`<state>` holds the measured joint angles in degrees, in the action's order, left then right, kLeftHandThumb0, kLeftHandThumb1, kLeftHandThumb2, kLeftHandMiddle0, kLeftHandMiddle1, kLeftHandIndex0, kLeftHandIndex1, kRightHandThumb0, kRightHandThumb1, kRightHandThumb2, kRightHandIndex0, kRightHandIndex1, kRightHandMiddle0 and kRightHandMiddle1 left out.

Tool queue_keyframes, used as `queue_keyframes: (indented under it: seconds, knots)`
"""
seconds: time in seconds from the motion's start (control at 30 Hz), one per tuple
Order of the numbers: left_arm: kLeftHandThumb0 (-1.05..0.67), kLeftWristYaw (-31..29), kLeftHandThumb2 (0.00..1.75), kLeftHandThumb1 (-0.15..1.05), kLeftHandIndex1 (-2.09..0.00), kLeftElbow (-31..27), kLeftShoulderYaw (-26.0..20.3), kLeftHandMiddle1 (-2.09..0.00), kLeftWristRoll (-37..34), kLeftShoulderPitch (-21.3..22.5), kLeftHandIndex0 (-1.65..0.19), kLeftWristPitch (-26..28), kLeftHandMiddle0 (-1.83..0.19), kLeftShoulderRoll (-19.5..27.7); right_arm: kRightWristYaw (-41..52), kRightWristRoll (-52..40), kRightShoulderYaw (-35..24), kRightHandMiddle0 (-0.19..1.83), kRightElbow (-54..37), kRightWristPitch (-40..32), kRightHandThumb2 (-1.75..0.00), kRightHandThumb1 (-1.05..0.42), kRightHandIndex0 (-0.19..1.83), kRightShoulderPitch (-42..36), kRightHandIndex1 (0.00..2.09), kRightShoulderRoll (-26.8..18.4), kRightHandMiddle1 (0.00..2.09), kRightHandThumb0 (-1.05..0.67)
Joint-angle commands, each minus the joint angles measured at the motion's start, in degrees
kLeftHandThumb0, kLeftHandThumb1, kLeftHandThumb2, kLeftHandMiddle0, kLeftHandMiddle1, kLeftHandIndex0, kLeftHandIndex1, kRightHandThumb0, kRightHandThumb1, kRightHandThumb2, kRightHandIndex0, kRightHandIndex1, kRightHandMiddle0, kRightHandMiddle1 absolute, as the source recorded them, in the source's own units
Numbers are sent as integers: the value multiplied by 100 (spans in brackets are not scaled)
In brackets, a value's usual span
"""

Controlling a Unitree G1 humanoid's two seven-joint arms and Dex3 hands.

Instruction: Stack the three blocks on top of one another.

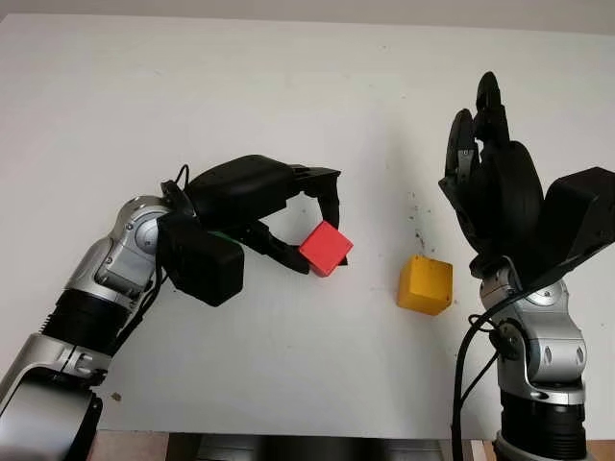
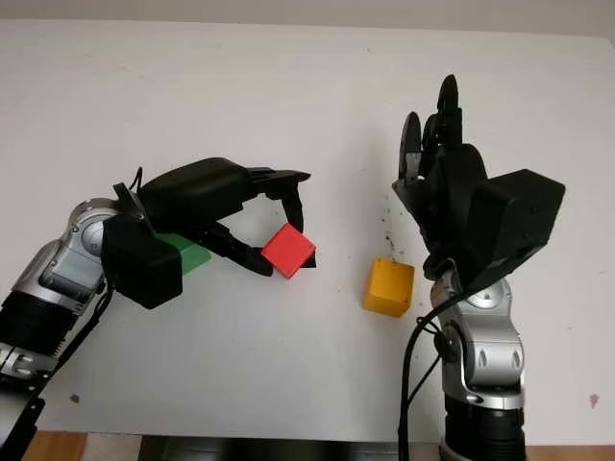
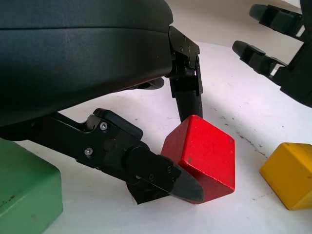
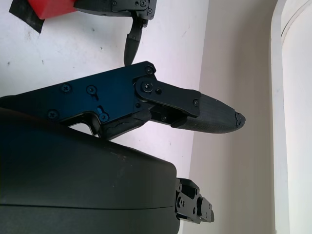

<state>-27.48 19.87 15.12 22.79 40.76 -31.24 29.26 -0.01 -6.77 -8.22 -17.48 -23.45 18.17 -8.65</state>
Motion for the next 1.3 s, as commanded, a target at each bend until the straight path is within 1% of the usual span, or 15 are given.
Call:
queue_keyframes:
  seconds: [0.0,0.23,0.33,0.53,0.57,0.6,0.67,0.73,0.8,0.93,1.03,1.13,1.2,1.23,1.27]
  knots:
    - [-45,76,5,102,-190,15,31,-4,67,158,-27,-16,-25,-27,-8,-8,-36,-19,-117,58,-67,-105,-19,-71,0,18,0,-71]
    - [-45,-27,5,101,-180,116,68,-3,89,272,-33,70,-25,-24,30,-56,-39,-19,-153,19,-67,-105,-19,-94,0,11,0,-71]
    - [-51,-62,5,98,-161,81,78,-3,142,279,-33,128,-23,2,27,-77,-46,-19,-148,3,-68,-105,-19,-88,0,18,0,-71]
    - [-61,-152,5,96,-105,-22,102,-3,266,308,-19,217,-14,74,31,-88,-32,-19,-164,-53,-67,-105,-19,-96,0,14,0,-72]
    - [-63,-209,6,97,-96,-67,107,-3,283,316,-16,267,-11,92,52,-103,-37,-19,-148,-27,-68,-105,-19,-101,0,14,0,-72]
    - [-66,-252,6,98,-77,-103,109,-3,296,319,-14,306,-7,102,65,-115,-42,-19,-137,-10,-68,-105,-19,-104,0,16,0,-71]
    - [-68,-320,5,99,-62,-154,116,-4,319,327,-14,347,-4,120,59,-100,-40,-19,-134,5,-69,-105,-19,-110,0,21,0,-71]
    - [-72,-389,5,101,-38,-190,157,-5,386,356,-14,326,0,168,9,-77,-46,-19,-134,44,-69,-105,-19,-117,0,57,0,-71]
    - [-76,-513,6,102,-22,-248,202,-4,441,387,-8,342,4,232,-28,-62,-55,-19,-119,106,-68,-105,-19,-126,0,82,0,-71]
    - [-83,-697,5,102,-9,-412,245,-2,520,400,6,399,13,341,-91,-55,-74,-19,-115,156,-67,-105,-19,-129,0,119,0,-70]
    - [-89,-886,4,99,-3,-633,161,0,407,359,16,612,18,410,-69,-50,-68,-19,-129,168,-67,-105,-19,-133,0,103,0,-70]
    - [-94,-969,5,99,0,-713,92,0,274,378,19,729,19,479,-48,-33,-57,-19,-131,198,-68,-105,-19,-142,0,94,0,-70]
    - [-99,-1146,6,101,0,-743,-60,0,-33,416,19,974,19,525,-64,-30,-62,-19,-148,189,-68,-105,-19,-147,0,111,0,-70]
    - [-98,-1180,15,103,0,-740,-279,0,-377,402,19,1225,19,480,-63,-12,-56,-19,-155,194,-67,-105,-19,-153,0,98,0,-70]
    - [-96,-1172,30,104,0,-705,-507,0,-747,383,19,1456,19,405,-54,9,-48,-19,-157,213,-67,-105,-19,-160,0,81,0,-70]
